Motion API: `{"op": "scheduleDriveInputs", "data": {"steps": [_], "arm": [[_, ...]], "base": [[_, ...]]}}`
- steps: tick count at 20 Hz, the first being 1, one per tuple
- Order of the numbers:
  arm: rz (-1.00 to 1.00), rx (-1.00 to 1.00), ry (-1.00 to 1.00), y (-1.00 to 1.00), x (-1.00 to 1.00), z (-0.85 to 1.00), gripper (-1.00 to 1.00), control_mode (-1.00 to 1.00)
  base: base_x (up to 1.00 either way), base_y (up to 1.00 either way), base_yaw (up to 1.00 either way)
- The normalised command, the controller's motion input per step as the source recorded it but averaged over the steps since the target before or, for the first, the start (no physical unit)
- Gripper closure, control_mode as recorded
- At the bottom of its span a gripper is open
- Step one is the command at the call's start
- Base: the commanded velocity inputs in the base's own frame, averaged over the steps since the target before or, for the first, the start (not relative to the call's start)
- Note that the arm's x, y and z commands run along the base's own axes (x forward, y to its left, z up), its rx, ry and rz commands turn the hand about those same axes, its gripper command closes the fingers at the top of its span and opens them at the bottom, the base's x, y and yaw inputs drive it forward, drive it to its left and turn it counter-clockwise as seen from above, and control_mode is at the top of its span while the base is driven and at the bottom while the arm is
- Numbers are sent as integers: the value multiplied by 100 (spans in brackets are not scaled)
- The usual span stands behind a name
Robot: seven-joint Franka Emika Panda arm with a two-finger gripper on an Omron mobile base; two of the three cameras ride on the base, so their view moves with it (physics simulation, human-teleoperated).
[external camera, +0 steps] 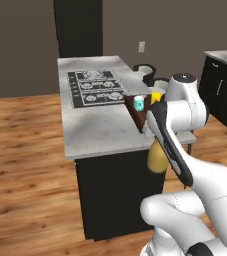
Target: There is a tray on the dining counter. Grab the cup, mug, and pitcher and place them on the tray. The pitcher may be placed next to the tray if it cannot fit the tray.
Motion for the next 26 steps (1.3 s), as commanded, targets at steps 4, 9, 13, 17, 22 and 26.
{"op": "scheduleDriveInputs", "data": {"steps": [4,9,13,17,22,26], "arm": [[0,0,0,0,0,0,100,100],[0,0,0,0,0,0,100,100],[0,0,0,0,0,0,100,100],[0,0,0,0,0,0,100,100],[0,0,0,0,0,0,100,100],[0,0,0,0,0,0,100,100]], "base": [[29,-38,-18],[52,-25,-19],[71,-31,-19],[71,-31,-17],[49,-31,-14],[50,-24,-7]]}}
